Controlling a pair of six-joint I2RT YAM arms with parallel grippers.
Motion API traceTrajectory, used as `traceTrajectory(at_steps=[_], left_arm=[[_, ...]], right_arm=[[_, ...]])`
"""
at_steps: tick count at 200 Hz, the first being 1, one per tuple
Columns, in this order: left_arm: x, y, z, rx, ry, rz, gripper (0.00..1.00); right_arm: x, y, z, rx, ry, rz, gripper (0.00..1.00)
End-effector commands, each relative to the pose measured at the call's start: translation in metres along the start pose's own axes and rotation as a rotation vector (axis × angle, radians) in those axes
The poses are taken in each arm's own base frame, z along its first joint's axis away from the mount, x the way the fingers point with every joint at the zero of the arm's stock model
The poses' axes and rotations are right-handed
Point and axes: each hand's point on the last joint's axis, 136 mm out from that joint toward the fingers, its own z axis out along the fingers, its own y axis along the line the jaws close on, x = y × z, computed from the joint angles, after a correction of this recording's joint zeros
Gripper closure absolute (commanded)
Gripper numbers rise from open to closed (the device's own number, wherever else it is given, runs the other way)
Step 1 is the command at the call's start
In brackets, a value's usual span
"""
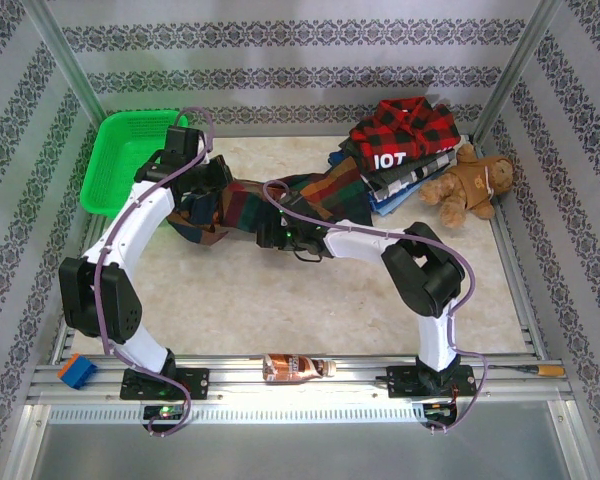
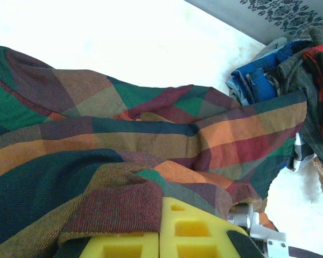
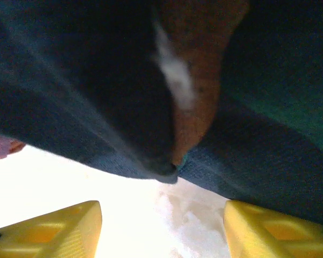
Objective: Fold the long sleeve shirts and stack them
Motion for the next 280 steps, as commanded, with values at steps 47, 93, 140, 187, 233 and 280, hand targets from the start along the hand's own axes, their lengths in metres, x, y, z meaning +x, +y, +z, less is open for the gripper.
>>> traceTrajectory(at_steps=[47, 93, 140, 187, 233, 280], left_arm=[[-0.013, -0.012, -0.022, 0.075, -0.054, 0.012, 0.93], [-0.011, -0.011, -0.026, 0.086, -0.054, 0.008, 0.93], [-0.011, -0.008, -0.028, 0.095, -0.06, 0.0, 0.93], [-0.008, -0.001, -0.026, 0.096, -0.057, -0.018, 0.93], [-0.011, 0.002, -0.031, 0.094, -0.071, -0.02, 0.92], [-0.015, 0.003, -0.042, 0.108, -0.116, -0.034, 0.71]], right_arm=[[-0.042, -0.001, 0.006, 0.021, -0.139, 0.071, 0.44], [-0.054, 0.002, 0.01, 0.021, -0.17, 0.095, 0.55], [-0.061, 0.026, -0.005, -0.071, -0.185, 0.117, 0.69], [-0.057, 0.037, -0.018, -0.124, -0.169, 0.141, 0.84], [-0.061, 0.059, -0.045, -0.2, -0.168, 0.141, 1.0], [-0.065, 0.086, -0.083, -0.296, -0.165, 0.148, 1.0]])
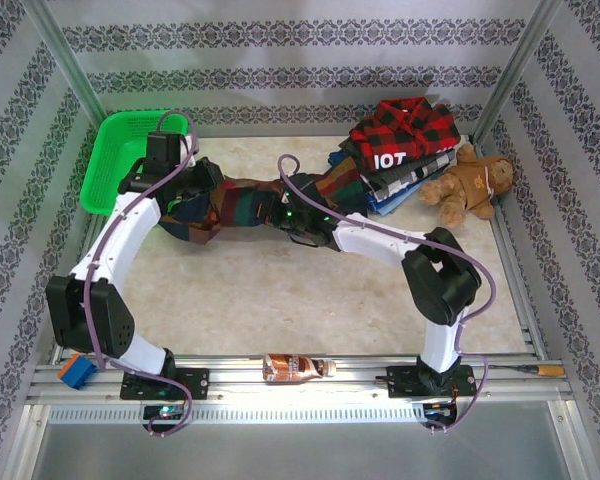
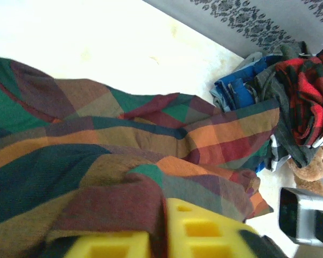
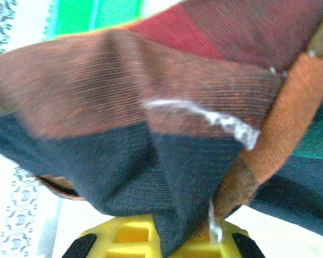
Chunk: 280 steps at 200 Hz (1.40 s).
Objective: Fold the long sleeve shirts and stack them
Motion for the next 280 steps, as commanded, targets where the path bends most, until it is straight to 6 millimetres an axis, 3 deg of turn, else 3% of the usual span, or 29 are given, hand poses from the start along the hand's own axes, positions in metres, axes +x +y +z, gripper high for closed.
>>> traceTrajectory(at_steps=[1, 31, 49, 127, 147, 164, 196, 213, 225, 236, 247, 262, 280], left_arm=[[-0.011, -0.007, -0.014, 0.038, -0.059, 0.0, 0.7], [-0.007, 0.004, -0.022, -0.007, -0.072, -0.035, 0.44], [0.001, 0.013, -0.03, -0.045, -0.081, -0.06, 0.35], [0.043, 0.043, -0.079, -0.168, -0.124, -0.061, 0.27], [0.052, 0.056, -0.094, -0.223, -0.156, -0.067, 0.23], [0.066, 0.068, -0.097, -0.258, -0.147, -0.098, 0.22], [0.112, 0.1, -0.093, -0.339, -0.06, -0.206, 0.2], [0.129, 0.113, -0.089, -0.36, -0.045, -0.234, 0.19], [0.14, 0.12, -0.083, -0.374, -0.015, -0.244, 0.19], [0.149, 0.126, -0.077, -0.393, 0.018, -0.247, 0.19], [0.157, 0.134, -0.071, -0.419, 0.048, -0.258, 0.19], [0.164, 0.144, -0.065, -0.456, 0.064, -0.28, 0.19], [0.17, 0.151, -0.056, -0.459, 0.069, -0.319, 0.19]], right_arm=[[-0.007, 0.033, -0.025, -0.104, 0.001, 0.013, 1.0], [-0.003, 0.06, -0.046, -0.183, 0.06, 0.047, 1.0], [0.002, 0.069, -0.061, -0.206, 0.103, 0.081, 1.0], [0.014, 0.09, -0.123, -0.248, 0.181, 0.309, 1.0], [0.036, 0.074, -0.117, -0.194, 0.264, 0.458, 1.0], [0.06, 0.066, -0.112, -0.144, 0.32, 0.475, 1.0], [0.107, 0.007, -0.102, 0.043, 0.382, 0.535, 1.0], [0.12, -0.025, -0.099, 0.117, 0.369, 0.553, 0.96], [0.122, -0.039, -0.097, 0.147, 0.376, 0.531, 0.88], [0.119, -0.046, -0.098, 0.154, 0.387, 0.509, 0.72], [0.112, -0.046, -0.104, 0.143, 0.387, 0.459, 0.62], [0.097, -0.064, -0.134, 0.282, 0.353, 0.325, 0.49], [0.083, -0.091, -0.168, 0.38, 0.307, 0.263, 0.4]])
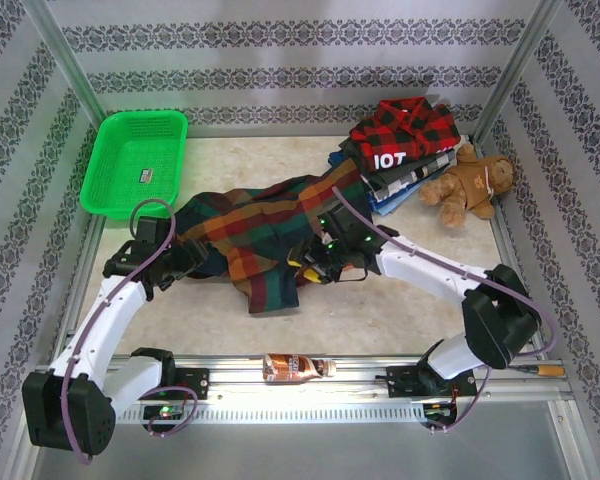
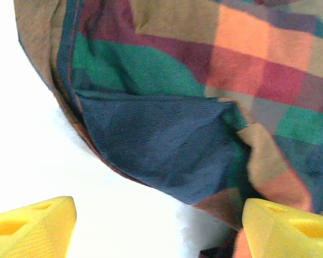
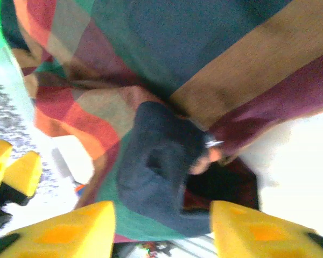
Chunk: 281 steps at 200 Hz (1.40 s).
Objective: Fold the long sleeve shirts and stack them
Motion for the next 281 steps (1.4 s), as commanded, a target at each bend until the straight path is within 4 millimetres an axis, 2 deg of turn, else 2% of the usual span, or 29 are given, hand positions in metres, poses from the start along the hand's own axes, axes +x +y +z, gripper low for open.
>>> traceTrajectory(at_steps=[1, 17, 35, 54, 79, 113, 139, 159, 183, 199, 217, 262, 281], left_arm=[[0.005, 0.01, 0.013, -0.036, 0.01, -0.064, 0.19], [0.011, 0.014, 0.021, -0.056, 0.037, -0.093, 0.19], [0.014, 0.024, 0.025, -0.091, 0.039, -0.115, 0.19], [0.014, 0.027, 0.033, -0.1, 0.059, -0.134, 0.2], [0.006, 0.025, 0.047, -0.105, 0.064, -0.142, 0.25], [-0.001, 0.028, 0.065, -0.113, 0.064, -0.165, 0.28], [-0.014, 0.025, 0.077, -0.085, 0.014, -0.163, 0.33], [-0.026, 0.022, 0.086, -0.069, -0.009, -0.149, 0.46], [-0.031, 0.023, 0.096, -0.077, 0.008, -0.128, 0.69], [-0.032, 0.023, 0.097, -0.088, 0.018, -0.096, 0.79], [-0.034, 0.029, 0.092, -0.119, 0.012, -0.057, 0.86], [-0.041, 0.031, 0.081, -0.133, 0.003, 0.04, 0.92], [-0.045, 0.032, 0.078, -0.153, 0.005, 0.083, 0.93]], right_arm=[[-0.013, -0.033, -0.054, 0.155, -0.104, -0.138, 0.4], [-0.032, -0.071, -0.082, 0.226, -0.189, -0.12, 0.33], [-0.051, -0.112, -0.097, 0.289, -0.235, -0.101, 0.32], [-0.068, -0.144, -0.099, 0.352, -0.235, -0.093, 0.32], [-0.092, -0.167, -0.087, 0.339, -0.233, -0.058, 0.33], [-0.115, -0.181, -0.069, 0.336, -0.23, -0.039, 0.36], [-0.122, -0.192, -0.057, 0.366, -0.216, -0.024, 0.38], [-0.128, -0.199, -0.054, 0.387, -0.234, -0.014, 0.38], [-0.14, -0.2, -0.051, 0.377, -0.264, 0.008, 0.39], [-0.146, -0.195, -0.048, 0.356, -0.273, 0.018, 0.4], [-0.153, -0.192, -0.048, 0.346, -0.294, 0.028, 0.41], [-0.167, -0.192, -0.038, 0.373, -0.287, 0.043, 0.5], [-0.173, -0.193, -0.038, 0.388, -0.288, 0.066, 0.6]])
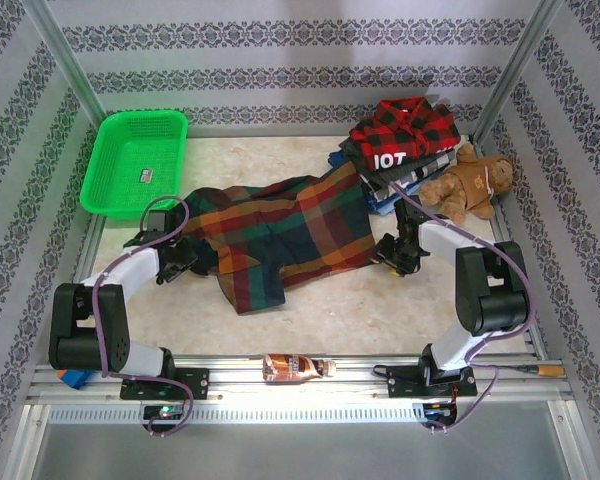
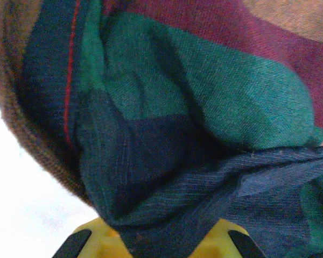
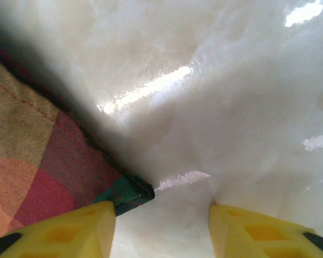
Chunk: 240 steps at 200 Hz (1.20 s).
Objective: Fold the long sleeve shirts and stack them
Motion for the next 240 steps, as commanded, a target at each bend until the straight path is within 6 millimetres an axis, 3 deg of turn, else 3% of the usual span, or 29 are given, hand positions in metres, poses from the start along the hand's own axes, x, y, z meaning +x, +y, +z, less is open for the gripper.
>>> traceTrajectory(at_steps=[1, 50, 77, 88, 108, 126, 149, 178, 201, 240], left_arm=[[-0.015, 0.004, -0.013, -0.036, -0.035, 0.087, 0.93], [-0.029, -0.003, -0.024, -0.036, -0.062, 0.18, 0.95], [-0.033, -0.005, -0.027, -0.037, -0.071, 0.236, 0.97], [-0.034, -0.007, -0.03, -0.029, -0.074, 0.253, 0.97], [-0.029, -0.013, -0.031, 0.013, -0.06, 0.269, 0.97], [-0.026, -0.008, -0.031, -0.002, -0.057, 0.265, 0.97], [-0.024, -0.003, -0.034, -0.02, -0.059, 0.269, 0.97], [-0.022, 0.003, -0.036, -0.056, -0.046, 0.292, 0.98], [-0.022, 0.009, -0.04, -0.082, -0.051, 0.301, 0.98], [-0.023, 0.02, -0.048, -0.138, -0.078, 0.326, 0.98]], right_arm=[[-0.033, 0.019, 0.009, -0.037, -0.093, -0.009, 0.61], [-0.033, 0.017, 0.009, -0.015, -0.086, -0.002, 0.91], [-0.029, 0.012, 0.004, -0.013, -0.096, 0.02, 0.96], [-0.025, 0.016, -0.002, -0.04, -0.089, 0.025, 0.92], [-0.018, 0.027, -0.019, -0.109, -0.114, 0.016, 0.65], [-0.015, 0.033, -0.029, -0.146, -0.129, 0.017, 0.52], [-0.017, 0.04, -0.024, -0.176, -0.116, 0.016, 0.43], [-0.024, 0.045, -0.002, -0.147, -0.081, 0.024, 0.43], [-0.032, 0.042, 0.012, -0.1, -0.069, 0.059, 0.53], [-0.041, 0.033, 0.016, -0.037, -0.122, 0.124, 0.96]])
